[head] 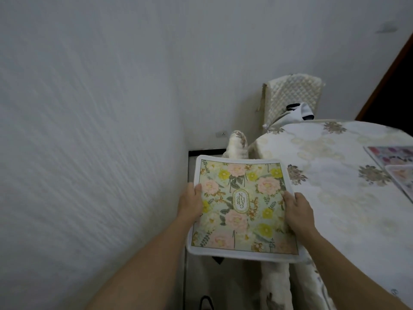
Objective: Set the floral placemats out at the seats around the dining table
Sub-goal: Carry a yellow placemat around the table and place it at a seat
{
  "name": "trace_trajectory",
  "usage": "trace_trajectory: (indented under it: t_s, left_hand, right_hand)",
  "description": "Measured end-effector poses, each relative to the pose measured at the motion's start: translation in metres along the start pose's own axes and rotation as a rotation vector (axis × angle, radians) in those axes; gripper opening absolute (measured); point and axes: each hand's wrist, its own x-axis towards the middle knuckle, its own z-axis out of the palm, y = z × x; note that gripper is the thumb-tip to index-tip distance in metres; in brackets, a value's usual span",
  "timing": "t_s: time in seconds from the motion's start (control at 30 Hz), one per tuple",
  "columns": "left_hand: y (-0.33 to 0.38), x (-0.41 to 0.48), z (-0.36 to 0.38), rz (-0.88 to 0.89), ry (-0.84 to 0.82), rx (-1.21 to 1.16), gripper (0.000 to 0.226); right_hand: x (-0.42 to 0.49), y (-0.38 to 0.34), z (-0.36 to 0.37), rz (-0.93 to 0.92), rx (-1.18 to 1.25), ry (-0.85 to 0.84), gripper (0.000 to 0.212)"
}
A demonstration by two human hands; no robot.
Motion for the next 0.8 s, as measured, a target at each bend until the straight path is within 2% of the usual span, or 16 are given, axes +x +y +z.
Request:
trace_trajectory:
  t_s: [0.33,0.5,0.8]
  left_hand:
    - [0.025,0.145,0.037,-0.011,-0.17,-0.107,0.029]
    - [0.029,0.194,0.051,-0.036,-0.209,-0.088,0.045]
    - [0.061,0.255,0.063,-0.001,-0.196,-0.124,0.026]
  right_hand:
    - [0.108,-0.01,0.048,0.148,-0.039,0.073,0.037]
    - [0.143,-0.016,0.06,0.146,-0.04,0.103,0.032]
    - [0.211,-0.027,0.078,0.158,-0.042,0.132,0.041]
